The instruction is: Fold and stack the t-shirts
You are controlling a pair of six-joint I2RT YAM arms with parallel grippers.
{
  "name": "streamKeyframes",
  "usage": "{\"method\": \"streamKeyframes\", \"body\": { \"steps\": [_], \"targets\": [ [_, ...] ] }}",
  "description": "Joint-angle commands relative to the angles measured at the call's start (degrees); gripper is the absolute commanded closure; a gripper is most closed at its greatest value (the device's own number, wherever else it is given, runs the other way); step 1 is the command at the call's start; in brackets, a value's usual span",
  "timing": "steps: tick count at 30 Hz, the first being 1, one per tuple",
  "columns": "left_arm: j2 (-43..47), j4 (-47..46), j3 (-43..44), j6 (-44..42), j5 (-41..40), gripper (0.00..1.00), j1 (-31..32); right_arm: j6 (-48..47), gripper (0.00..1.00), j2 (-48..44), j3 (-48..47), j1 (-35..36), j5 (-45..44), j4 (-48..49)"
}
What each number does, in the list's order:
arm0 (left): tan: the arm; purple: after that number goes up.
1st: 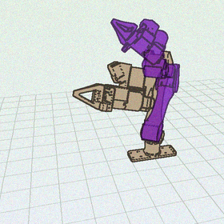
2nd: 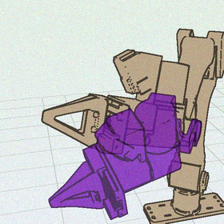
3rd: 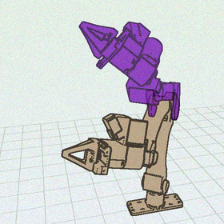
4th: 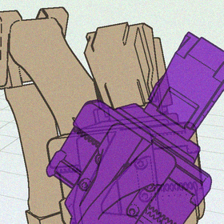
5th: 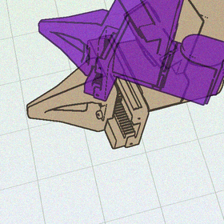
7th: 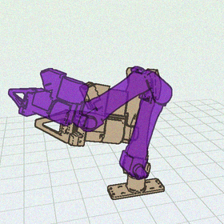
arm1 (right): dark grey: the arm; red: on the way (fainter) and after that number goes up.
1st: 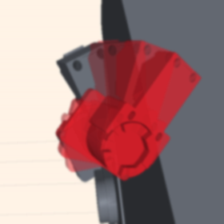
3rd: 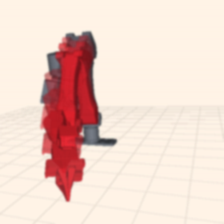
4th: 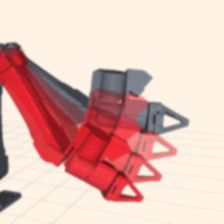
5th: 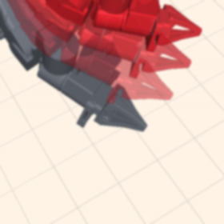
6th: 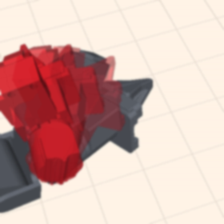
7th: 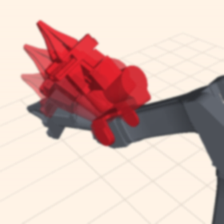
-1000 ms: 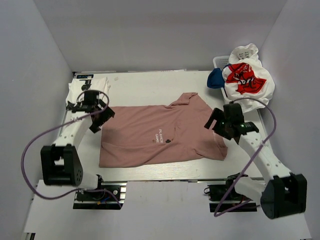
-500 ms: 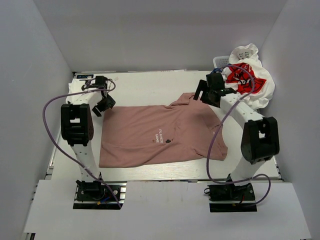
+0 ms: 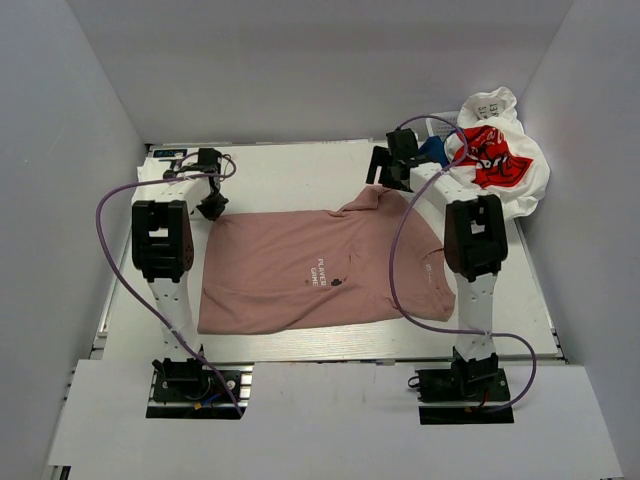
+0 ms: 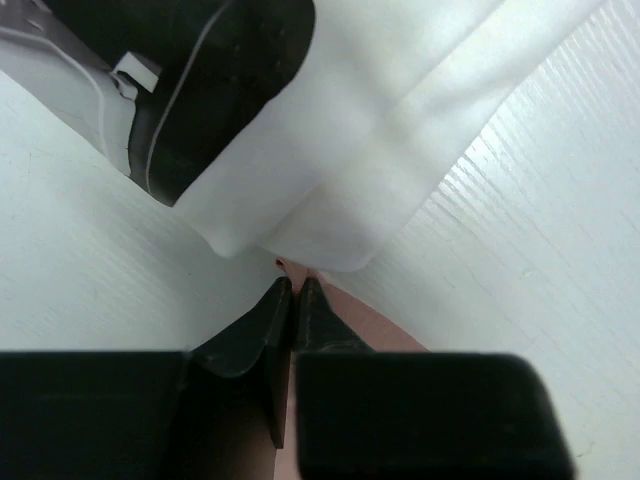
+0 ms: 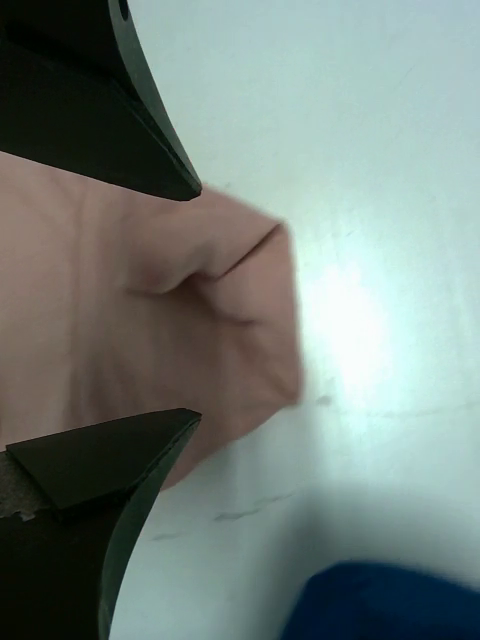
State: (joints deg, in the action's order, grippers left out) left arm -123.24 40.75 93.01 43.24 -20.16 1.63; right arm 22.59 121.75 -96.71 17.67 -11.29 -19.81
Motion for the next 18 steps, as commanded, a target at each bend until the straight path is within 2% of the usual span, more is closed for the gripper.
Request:
{"method": "streamKeyframes", "body": {
  "steps": [1,2,3,8,11,12,14,15,17,18],
  "targets": [
    [0.54,0.56,-3.35,-0.35,0.29,0.87,0.31,-1.24,0.1,5.32,-7.96,0.35,2.14,-0.14],
    [1.33,-0.14,-3.97,-0.35,0.3,0.98,0.31,-1.23,0.11,7.77,-10.93,0.69,3.45,-0.4],
    [1.95,-0.76,-4.5,-0.35,0.82,1.0,0.83,-1.14,0.14,8.49,-11.83,0.52,3.55,-0.84],
    [2.48,-0.59,-5.03,-1.06,0.3,1.0,0.83,0.35,0.19,13.58,-15.7,1.05,4.35,-2.16],
    [3.88,-0.59,-5.03,-1.67,-0.32,1.0,1.36,0.7,0.3,16.14,-18.95,1.31,4.08,-3.81],
    [3.88,-0.59,-5.03,-1.67,-0.92,1.0,1.36,0.88,0.45,17.36,-21.66,1.49,4.08,-4.26],
    [4.5,-0.59,-5.03,-1.67,-0.93,1.0,1.36,1.14,0.64,18.17,-23.17,1.75,2.69,-5.93],
    [5.11,-0.59,-5.03,-2.28,-0.93,1.0,1.36,1.49,0.81,17.47,-23.09,2.19,0.76,-6.2],
    [5.72,-0.59,-4.51,-2.29,-1.55,1.0,1.36,1.41,0.99,15.98,-21.26,2.63,-1.09,-6.03],
    [5.73,0.2,-3.98,-2.29,-1.55,1.0,1.36,1.23,1.0,13.88,-20.11,3.07,-4.06,-5.59]
  ]
}}
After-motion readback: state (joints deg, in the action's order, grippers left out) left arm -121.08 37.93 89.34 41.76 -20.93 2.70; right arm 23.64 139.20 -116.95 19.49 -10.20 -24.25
